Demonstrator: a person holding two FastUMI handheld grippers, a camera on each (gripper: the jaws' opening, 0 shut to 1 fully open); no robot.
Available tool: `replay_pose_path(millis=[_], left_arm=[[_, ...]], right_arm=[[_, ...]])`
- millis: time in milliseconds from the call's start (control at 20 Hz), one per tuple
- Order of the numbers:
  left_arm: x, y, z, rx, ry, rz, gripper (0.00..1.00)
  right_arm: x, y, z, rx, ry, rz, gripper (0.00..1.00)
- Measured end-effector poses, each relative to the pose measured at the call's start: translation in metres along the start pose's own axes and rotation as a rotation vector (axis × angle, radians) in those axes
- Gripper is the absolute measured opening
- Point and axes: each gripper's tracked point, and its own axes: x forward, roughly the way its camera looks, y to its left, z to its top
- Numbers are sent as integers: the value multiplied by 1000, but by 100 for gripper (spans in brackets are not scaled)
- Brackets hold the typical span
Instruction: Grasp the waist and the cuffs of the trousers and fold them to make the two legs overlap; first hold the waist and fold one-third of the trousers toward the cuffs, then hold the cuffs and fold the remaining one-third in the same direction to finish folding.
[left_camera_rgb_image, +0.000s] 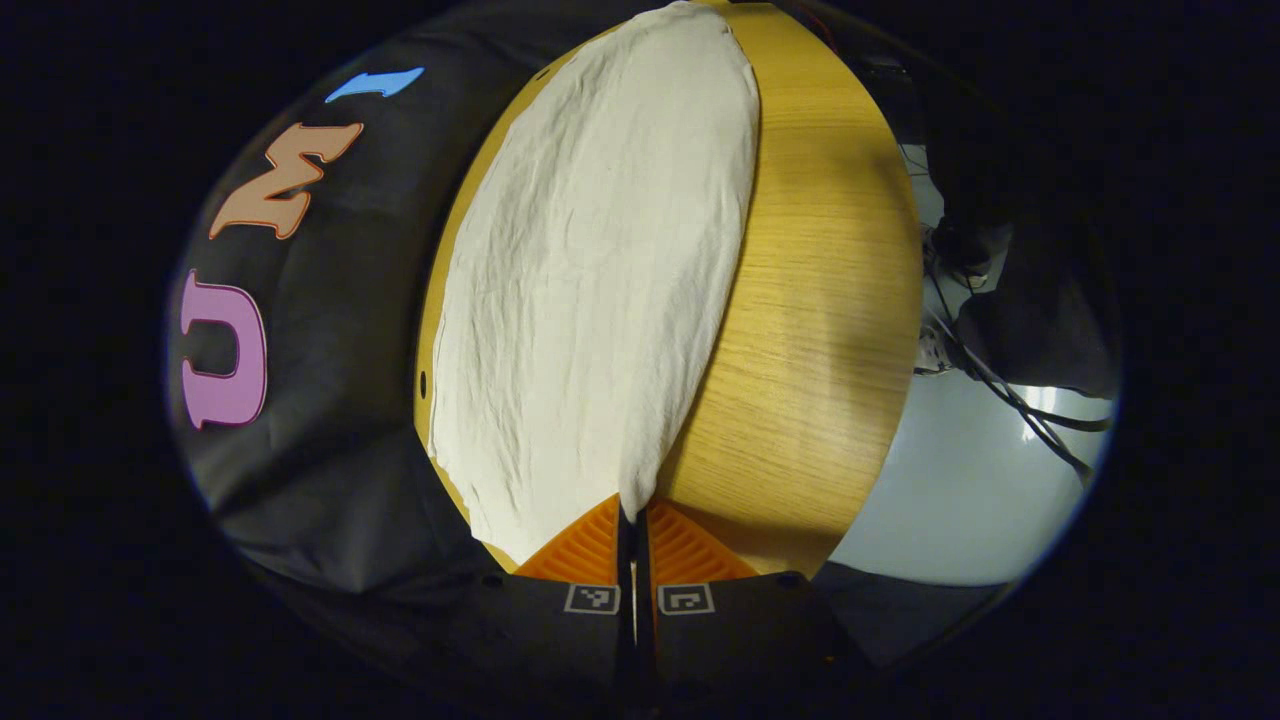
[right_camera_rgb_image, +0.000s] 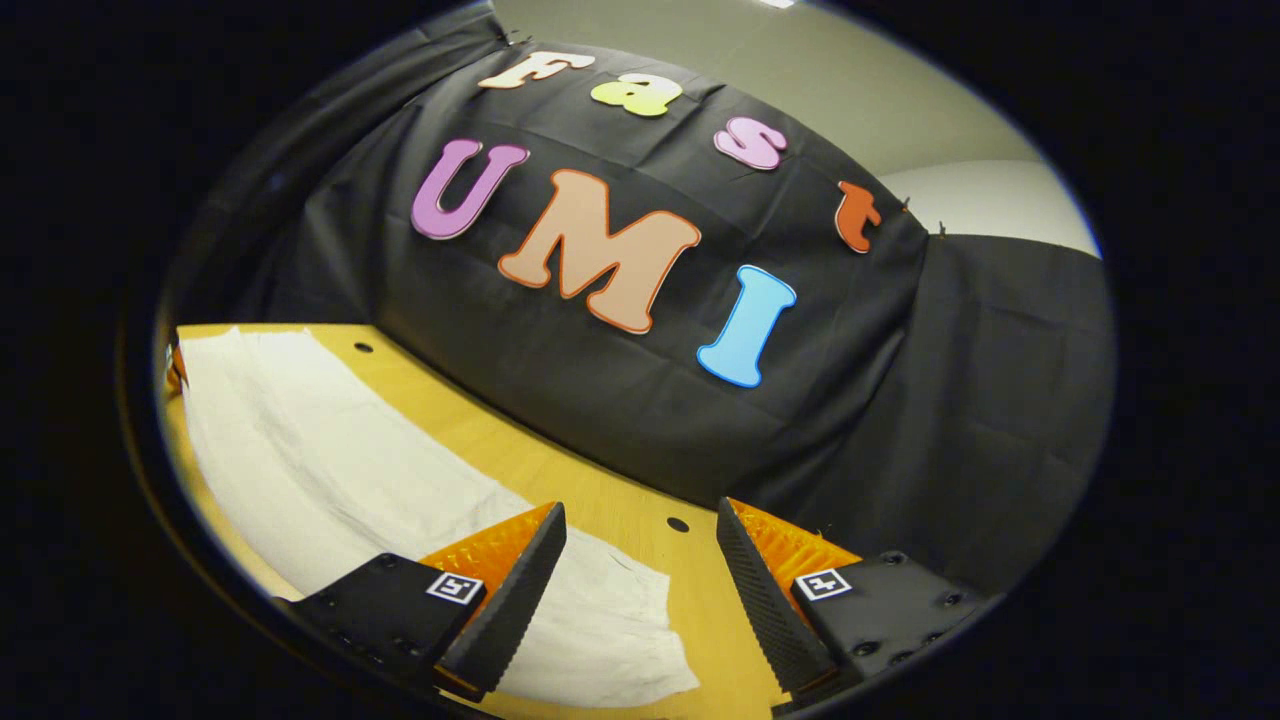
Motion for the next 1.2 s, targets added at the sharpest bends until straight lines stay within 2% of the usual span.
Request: replay_pose_path(millis=[350, 600, 850, 1200], left_arm=[[1, 0, 1, -1, 2, 20, 0], [1, 0, -1, 1, 5, 31, 0], [1, 0, -1, -5, 12, 53, 0], [3, 0, -2, -16, 23, 59, 0]], right_arm=[[-18, 11, -63, -247, 94, 118, 97], [-30, 25, -117, -444, 165, 242, 97], [-37, 36, -168, -552, 262, 363, 97], [-46, 48, -215, -726, 317, 498, 98]])
